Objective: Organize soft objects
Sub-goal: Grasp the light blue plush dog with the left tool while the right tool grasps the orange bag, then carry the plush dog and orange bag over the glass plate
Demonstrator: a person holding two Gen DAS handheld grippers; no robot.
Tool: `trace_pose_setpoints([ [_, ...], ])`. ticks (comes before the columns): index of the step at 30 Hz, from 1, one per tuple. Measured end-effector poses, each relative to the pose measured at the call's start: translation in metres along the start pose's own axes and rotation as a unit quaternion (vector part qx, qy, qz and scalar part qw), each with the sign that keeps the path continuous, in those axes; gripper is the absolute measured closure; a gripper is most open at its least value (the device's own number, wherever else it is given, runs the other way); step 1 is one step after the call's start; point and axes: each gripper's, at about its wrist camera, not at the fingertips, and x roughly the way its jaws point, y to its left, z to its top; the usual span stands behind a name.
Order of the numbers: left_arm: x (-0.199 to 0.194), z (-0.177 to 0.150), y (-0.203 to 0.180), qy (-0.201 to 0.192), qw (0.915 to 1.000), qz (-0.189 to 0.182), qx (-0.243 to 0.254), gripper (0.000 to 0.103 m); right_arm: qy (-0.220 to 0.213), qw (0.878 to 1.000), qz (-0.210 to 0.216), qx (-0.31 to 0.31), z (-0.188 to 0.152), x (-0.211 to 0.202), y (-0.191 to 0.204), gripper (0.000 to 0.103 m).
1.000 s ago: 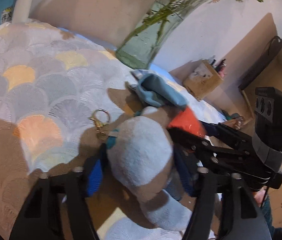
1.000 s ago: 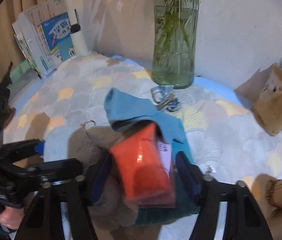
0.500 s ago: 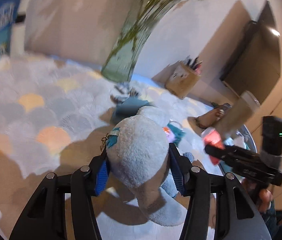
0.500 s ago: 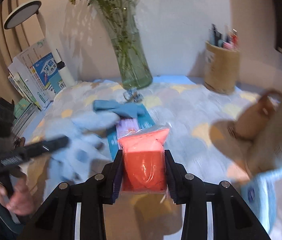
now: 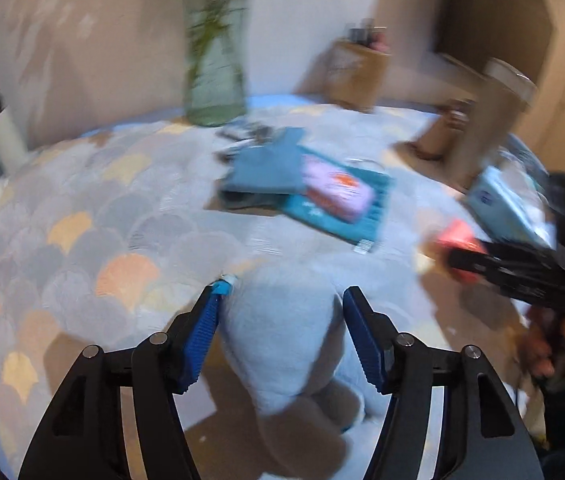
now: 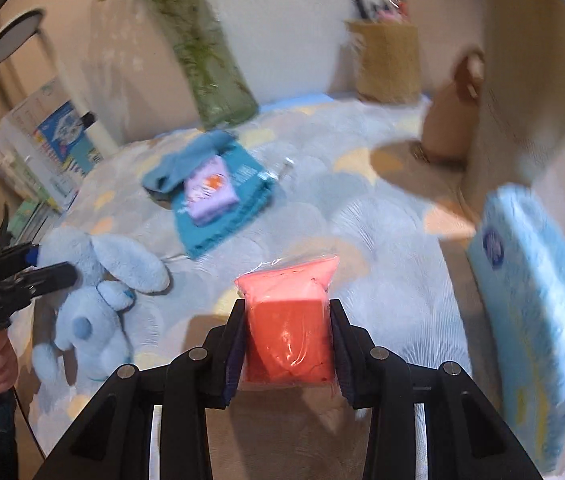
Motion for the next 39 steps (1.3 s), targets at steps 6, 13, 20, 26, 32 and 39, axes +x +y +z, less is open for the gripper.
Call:
trace_pose_setpoints([
  [6, -0.023, -0.016, 0.034, -0.013, 0.9948, -0.018, -0.100, 0.027, -0.011, 0.998, 0.047, 0.039, 0.002, -0.005, -0.016, 0.051],
  [13, -0.028, -0.048, 0.004, 0.015, 0.9836, -0.058, -0.170, 0.022, -0.011, 1.000, 0.017, -0.001, -0.003, -0.004, 0.001, 0.043],
  [20, 0.001, -0.040, -0.036, 0.030, 0.9867, 0.054, -0.150, 0.006, -0.012, 1.000, 0.026, 0.004, -0.004, -0.005, -0.003, 0.039],
  [26, 0.018, -0.048, -0.044, 0.042, 0.9856, 0.117, -0.115, 0.013, -0.019, 1.000, 0.010, 0.000, -0.007, -0.009, 0.000, 0.029],
  [32, 0.007, -0.046, -0.065, 0.000, 0.9927, 0.112, -0.044, 0.034, -0.015, 1.000, -0.021, 0.007, -0.012, -0.011, -0.002, 0.064],
  [39, -0.024, -0.019, -0.088, -0.048, 0.9970, 0.054, -0.026, 0.034, -0.056, 0.998, 0.006, 0.002, -0.012, -0.040, 0.000, 0.065],
])
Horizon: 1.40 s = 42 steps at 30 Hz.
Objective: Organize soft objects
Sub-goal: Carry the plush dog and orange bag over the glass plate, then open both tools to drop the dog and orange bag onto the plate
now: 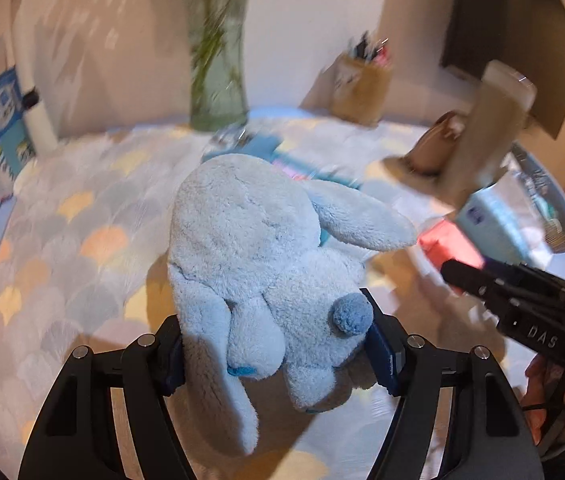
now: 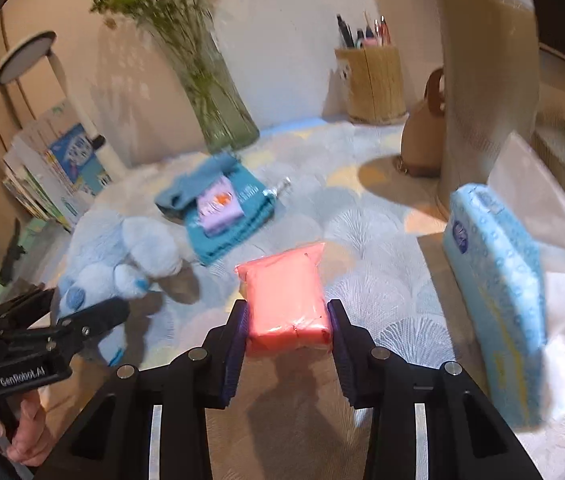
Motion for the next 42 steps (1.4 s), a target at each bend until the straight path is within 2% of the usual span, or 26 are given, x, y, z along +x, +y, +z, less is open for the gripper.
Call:
trace_pose_setpoints([
  [2, -0.006, 0.009, -0.014, -0.009, 0.9999, -0.012, 0.006, 0.034, -0.010, 1.000, -0.001, 0.009, 0.005, -0.017, -0.003, 0.065],
  [5, -0.014, 0.025, -0.039, -0.023, 0.9984, -0.048, 0.021, 0.034, -0.041, 0.999, -0.004, 0.014, 0.016, -0.050, -0.011, 0.065],
  [7, -0.016, 0.036, -0.062, -0.031, 0.9955, -0.082, 0.038, 0.034, -0.065, 0.997, -0.028, 0.016, 0.024, -0.078, -0.022, 0.065],
  [10, -0.014, 0.051, -0.102, -0.029, 0.9857, -0.156, 0.056, 0.033, -0.073, 0.993, -0.083, 0.039, 0.034, -0.107, -0.046, 0.065],
  [12, -0.007, 0.062, -0.134, -0.020, 0.9785, -0.194, 0.068, 0.033, -0.060, 0.990, -0.088, 0.094, 0.039, -0.125, -0.081, 0.065],
  [14, -0.003, 0.068, -0.167, -0.016, 0.9715, -0.215, 0.097, 0.033, -0.071, 0.984, -0.090, 0.138, 0.040, -0.147, -0.116, 0.065],
  [17, 0.006, 0.075, -0.218, -0.011, 0.9605, -0.238, 0.144, 0.033, -0.094, 0.972, -0.141, 0.164, 0.042, -0.177, -0.153, 0.065],
  [22, 0.028, 0.094, -0.285, -0.009, 0.9512, -0.247, 0.185, 0.033, -0.117, 0.953, -0.177, 0.218, 0.052, -0.200, -0.210, 0.065],
  [26, 0.051, 0.111, -0.325, -0.025, 0.9555, -0.221, 0.194, 0.032, -0.128, 0.936, -0.193, 0.267, 0.051, -0.204, -0.248, 0.065],
  [29, 0.071, 0.121, -0.345, -0.015, 0.9585, -0.217, 0.184, 0.031, -0.115, 0.927, -0.209, 0.288, 0.053, -0.198, -0.266, 0.065],
  [32, 0.086, 0.124, -0.359, -0.014, 0.9613, -0.192, 0.197, 0.027, -0.105, 0.922, -0.205, 0.312, 0.047, -0.193, -0.285, 0.064],
  [34, 0.091, 0.124, -0.363, 0.000, 0.9540, -0.214, 0.210, 0.024, -0.102, 0.922, -0.185, 0.326, 0.041, -0.188, -0.295, 0.062],
  [37, 0.092, 0.121, -0.359, 0.012, 0.9514, -0.227, 0.208, 0.024, -0.084, 0.920, -0.170, 0.344, 0.034, -0.180, -0.306, 0.050],
  [42, 0.074, 0.104, -0.356, 0.011, 0.9433, -0.241, 0.228, 0.024, -0.083, 0.922, -0.153, 0.345, 0.025, -0.183, -0.302, 0.050],
])
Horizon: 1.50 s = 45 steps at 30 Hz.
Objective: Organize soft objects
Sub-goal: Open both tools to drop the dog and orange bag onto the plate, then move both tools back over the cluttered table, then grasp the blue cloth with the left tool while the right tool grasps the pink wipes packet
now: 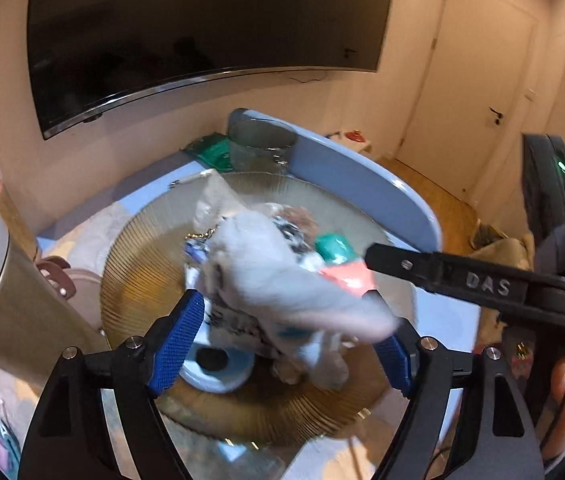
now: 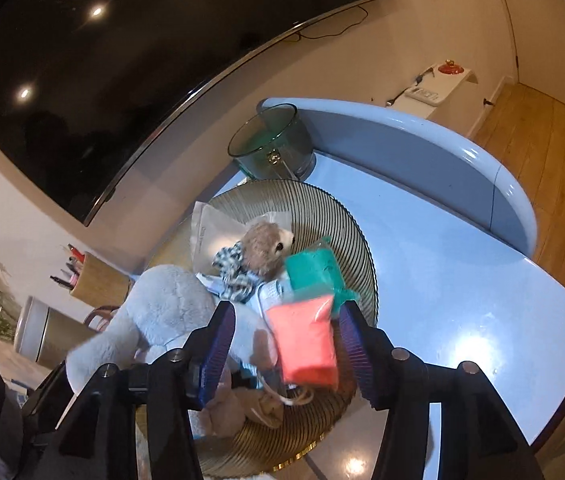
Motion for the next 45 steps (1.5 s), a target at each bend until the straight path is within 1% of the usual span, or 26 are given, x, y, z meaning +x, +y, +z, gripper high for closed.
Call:
trace_pose_setpoints([
  [5, -0.043, -0.021, -0.016, -0.030, 0.9988, 0.002, 0.038, 0.024, -0.010, 1.000, 0.005, -0.018, -0.012, -0.024, 0.010, 0.049],
  [7, -0.066, -0.031, -0.017, -0.041, 0.9982, 0.004, 0.044, 0.024, -0.017, 0.999, 0.013, -0.028, -0.022, -0.037, 0.018, 0.045],
  [8, -0.077, -0.036, -0.015, -0.045, 0.9982, -0.005, 0.041, 0.024, -0.020, 0.999, 0.016, -0.034, -0.026, -0.042, 0.022, 0.043],
  [9, -0.094, -0.043, -0.008, -0.050, 0.9979, -0.028, 0.030, 0.024, -0.024, 0.999, 0.019, -0.040, -0.031, -0.047, 0.028, 0.042],
  [10, -0.104, -0.048, -0.002, -0.054, 0.9975, -0.041, 0.019, 0.023, -0.026, 0.998, 0.019, -0.045, -0.034, -0.050, 0.032, 0.041],
  [11, -0.120, -0.055, 0.007, -0.062, 0.9969, -0.049, 0.006, 0.022, -0.030, 0.998, 0.021, -0.054, -0.042, -0.057, 0.039, 0.041],
  [12, -0.135, -0.063, 0.018, -0.072, 0.9963, -0.047, -0.008, 0.021, -0.030, 0.997, 0.024, -0.062, -0.047, -0.060, 0.044, 0.041],
  [14, -0.162, -0.077, 0.037, -0.090, 0.9950, -0.028, -0.031, 0.021, -0.025, 0.996, 0.036, -0.078, -0.057, -0.065, 0.057, 0.040],
  [18, -0.206, -0.104, 0.084, -0.117, 0.9896, 0.029, -0.078, 0.019, -0.017, 0.991, 0.065, -0.116, -0.074, -0.069, 0.092, 0.040],
  [19, -0.217, -0.111, 0.097, -0.122, 0.9872, 0.049, -0.090, 0.019, -0.015, 0.990, 0.071, -0.125, -0.077, -0.069, 0.099, 0.040],
  [20, -0.228, -0.119, 0.111, -0.127, 0.9840, 0.069, -0.105, 0.019, -0.011, 0.987, 0.079, -0.141, -0.085, -0.068, 0.114, 0.040],
  [22, -0.243, -0.131, 0.136, -0.135, 0.9780, 0.092, -0.130, 0.019, -0.002, 0.983, 0.086, -0.164, -0.096, -0.064, 0.133, 0.040],
  [24, -0.262, -0.144, 0.163, -0.144, 0.9705, 0.113, -0.157, 0.019, 0.010, 0.977, 0.097, -0.190, -0.109, -0.059, 0.157, 0.040],
  [25, -0.267, -0.147, 0.171, -0.147, 0.9681, 0.120, -0.163, 0.018, 0.020, 0.971, 0.108, -0.211, -0.119, -0.055, 0.174, 0.040],
  [27, -0.282, -0.157, 0.196, -0.147, 0.9619, 0.146, -0.179, 0.018, 0.033, 0.963, 0.118, -0.239, -0.133, -0.048, 0.197, 0.040],
  [28, -0.287, -0.161, 0.204, -0.143, 0.9599, 0.156, -0.183, 0.017, 0.042, 0.956, 0.119, -0.265, -0.144, -0.042, 0.215, 0.040],
  [30, -0.286, -0.166, 0.226, -0.122, 0.9582, 0.174, -0.192, 0.016, 0.054, 0.943, 0.124, -0.304, -0.163, -0.032, 0.241, 0.040],
  [32, -0.275, -0.169, 0.242, -0.085, 0.9597, 0.183, -0.196, 0.013, 0.070, 0.931, 0.130, -0.335, -0.178, -0.022, 0.262, 0.040],
  [33, -0.263, -0.171, 0.253, -0.057, 0.9602, 0.191, -0.196, 0.013, 0.077, 0.925, 0.133, -0.347, -0.185, -0.017, 0.272, 0.040],
  [34, -0.256, -0.173, 0.258, -0.041, 0.9597, 0.198, -0.195, 0.013, 0.088, 0.917, 0.140, -0.363, -0.194, -0.007, 0.286, 0.040],
  [36, -0.235, -0.178, 0.273, -0.016, 0.9587, 0.205, -0.196, 0.013, 0.101, 0.907, 0.143, -0.382, -0.206, 0.006, 0.302, 0.040],
  [37, -0.232, -0.181, 0.278, -0.013, 0.9591, 0.201, -0.199, 0.013, 0.103, 0.903, 0.143, -0.392, -0.212, 0.013, 0.310, 0.040],
  [39, -0.212, -0.186, 0.295, -0.005, 0.9604, 0.180, -0.213, 0.013, 0.101, 0.893, 0.157, -0.410, -0.221, 0.029, 0.326, 0.040],
  [41, -0.194, -0.190, 0.308, 0.005, 0.9594, 0.169, -0.226, 0.013, 0.103, 0.882, 0.169, -0.427, -0.228, 0.044, 0.337, 0.040],
  [44, -0.169, -0.193, 0.322, 0.016, 0.9589, 0.165, -0.230, 0.015, 0.111, 0.871, 0.168, -0.449, -0.235, 0.067, 0.354, 0.040],
  [45, -0.163, -0.195, 0.327, 0.015, 0.9584, 0.162, -0.234, 0.015, 0.115, 0.865, 0.170, -0.458, -0.239, 0.078, 0.359, 0.040],
])
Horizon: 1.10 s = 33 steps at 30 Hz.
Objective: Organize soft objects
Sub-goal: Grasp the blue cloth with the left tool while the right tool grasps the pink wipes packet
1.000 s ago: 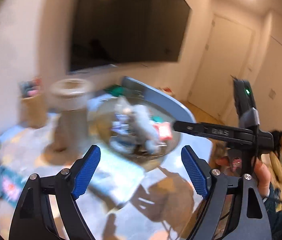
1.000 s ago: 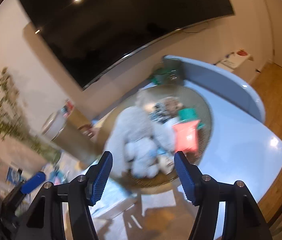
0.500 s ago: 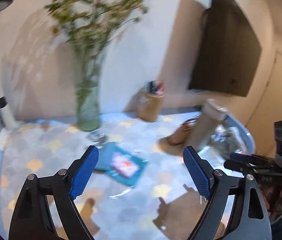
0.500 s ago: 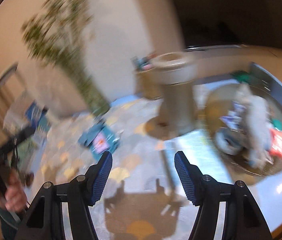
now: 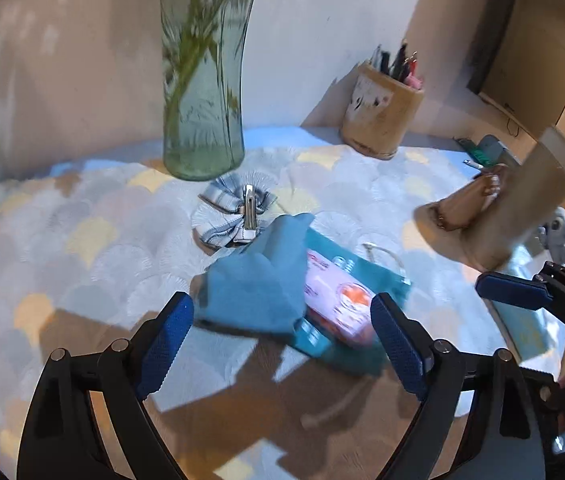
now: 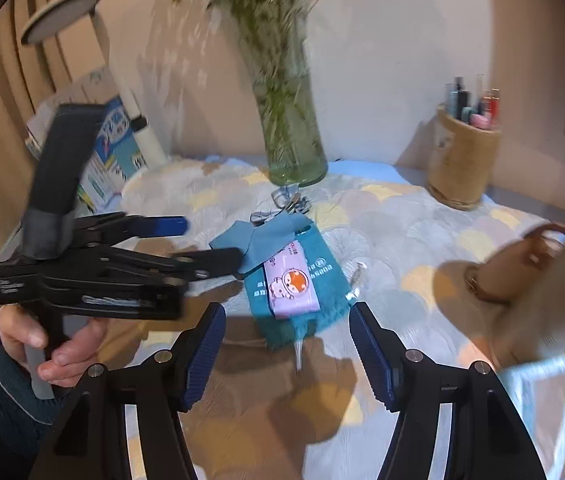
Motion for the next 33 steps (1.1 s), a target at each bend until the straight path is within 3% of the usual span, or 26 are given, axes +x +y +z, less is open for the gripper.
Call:
trace_pose_setpoints([
  [2, 0.015, -0.001, 0.013, 0.002, 0.9996, -0.011, -0.027, 0.016, 0.009, 1.000, -0.010, -0.012, 0.006, 0.018, -0.001, 0.043],
  [5, 0.020, -0.007, 0.030, -0.008, 0.9963, -0.057, -0.063, 0.019, 0.017, 0.999, -0.014, -0.025, 0.011, 0.040, -0.001, 0.043],
  [7, 0.023, -0.010, 0.034, -0.012, 0.9967, -0.056, -0.057, 0.026, 0.017, 0.999, -0.010, -0.038, 0.014, 0.054, 0.002, 0.043],
  [12, 0.029, -0.018, 0.034, -0.022, 0.9978, -0.039, -0.050, 0.051, 0.018, 0.997, -0.040, -0.070, 0.014, 0.086, 0.008, 0.043],
  [14, 0.029, -0.017, 0.036, -0.027, 0.9975, -0.042, -0.051, 0.056, -0.006, 0.994, -0.071, -0.087, 0.008, 0.098, 0.009, 0.046],
  [17, 0.030, -0.018, 0.035, -0.024, 0.9979, -0.032, -0.051, 0.075, 0.013, 0.997, -0.050, -0.062, 0.007, 0.111, -0.001, 0.059],
  [20, 0.020, -0.018, 0.038, -0.052, 0.9964, -0.025, -0.062, 0.088, 0.009, 0.997, -0.046, -0.064, 0.006, 0.109, -0.001, 0.062],
  [23, 0.000, -0.019, 0.051, -0.098, 0.9904, -0.029, -0.093, 0.088, -0.006, 0.996, -0.048, -0.074, 0.004, 0.104, 0.003, 0.063],
  [25, -0.014, -0.019, 0.062, -0.122, 0.9848, -0.037, -0.118, 0.088, -0.038, 0.996, -0.039, -0.066, 0.004, 0.093, -0.001, 0.063],
  [29, -0.039, -0.022, 0.075, -0.137, 0.9766, -0.052, -0.157, 0.088, -0.048, 0.999, 0.000, -0.012, 0.007, 0.083, -0.021, 0.063],
  [33, -0.062, -0.042, 0.064, -0.137, 0.9802, -0.022, -0.141, 0.088, -0.062, 0.998, 0.016, 0.014, 0.006, 0.068, -0.028, 0.063],
])
